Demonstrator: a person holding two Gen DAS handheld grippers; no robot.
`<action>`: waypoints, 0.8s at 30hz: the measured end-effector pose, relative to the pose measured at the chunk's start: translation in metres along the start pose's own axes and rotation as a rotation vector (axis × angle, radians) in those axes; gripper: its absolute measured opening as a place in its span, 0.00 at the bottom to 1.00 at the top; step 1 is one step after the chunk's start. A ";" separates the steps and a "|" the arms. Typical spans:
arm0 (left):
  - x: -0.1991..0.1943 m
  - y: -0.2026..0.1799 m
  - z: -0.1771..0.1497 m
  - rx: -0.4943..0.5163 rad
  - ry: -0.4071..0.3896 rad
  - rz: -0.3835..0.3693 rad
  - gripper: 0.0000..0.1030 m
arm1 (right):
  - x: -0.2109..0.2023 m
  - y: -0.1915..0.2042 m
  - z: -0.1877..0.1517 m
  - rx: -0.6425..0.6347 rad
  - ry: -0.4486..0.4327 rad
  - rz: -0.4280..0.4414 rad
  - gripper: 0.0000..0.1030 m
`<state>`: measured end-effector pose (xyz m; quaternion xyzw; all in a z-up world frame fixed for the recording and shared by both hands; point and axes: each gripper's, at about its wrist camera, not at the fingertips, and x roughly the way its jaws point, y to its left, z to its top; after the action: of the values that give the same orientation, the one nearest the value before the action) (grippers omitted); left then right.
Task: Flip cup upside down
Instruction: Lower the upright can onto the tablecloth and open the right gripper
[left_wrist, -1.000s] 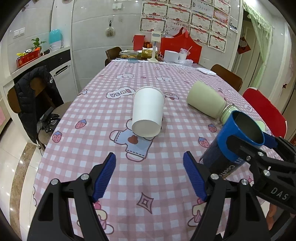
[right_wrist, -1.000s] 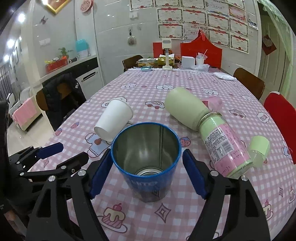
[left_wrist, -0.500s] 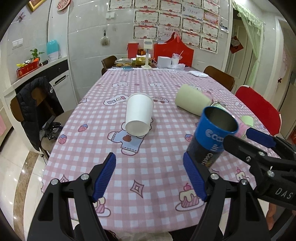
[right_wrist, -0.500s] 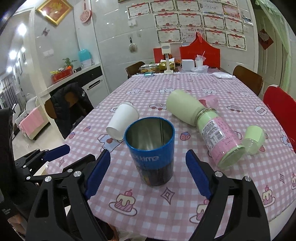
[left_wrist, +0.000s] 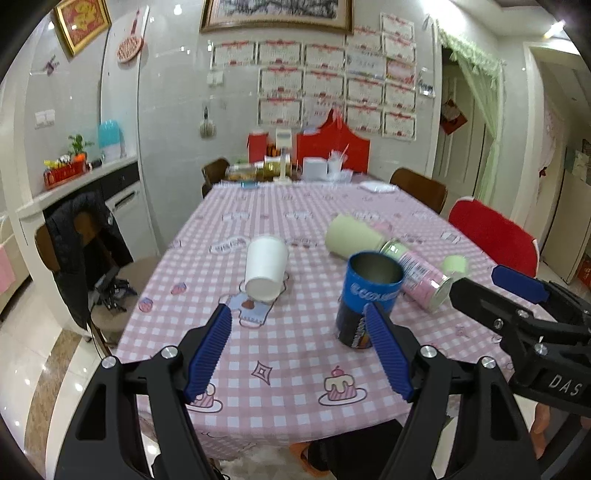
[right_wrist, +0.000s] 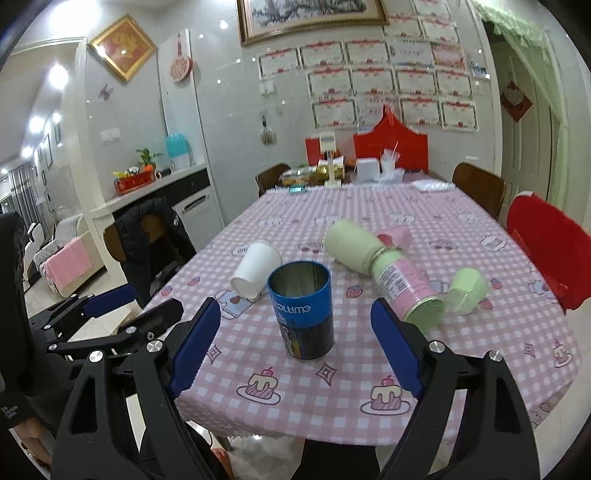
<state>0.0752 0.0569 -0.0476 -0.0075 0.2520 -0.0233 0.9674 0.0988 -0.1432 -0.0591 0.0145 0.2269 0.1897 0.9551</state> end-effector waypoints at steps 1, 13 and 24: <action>-0.007 -0.001 0.001 0.002 -0.016 -0.002 0.72 | -0.008 0.001 0.000 -0.006 -0.018 -0.009 0.78; -0.072 -0.030 0.013 0.037 -0.212 -0.006 0.73 | -0.071 0.001 -0.003 -0.056 -0.233 -0.111 0.89; -0.083 -0.045 0.012 0.058 -0.277 0.006 0.74 | -0.085 0.002 -0.011 -0.111 -0.332 -0.204 0.90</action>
<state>0.0069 0.0164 0.0046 0.0182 0.1151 -0.0264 0.9928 0.0231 -0.1737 -0.0326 -0.0303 0.0559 0.0991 0.9930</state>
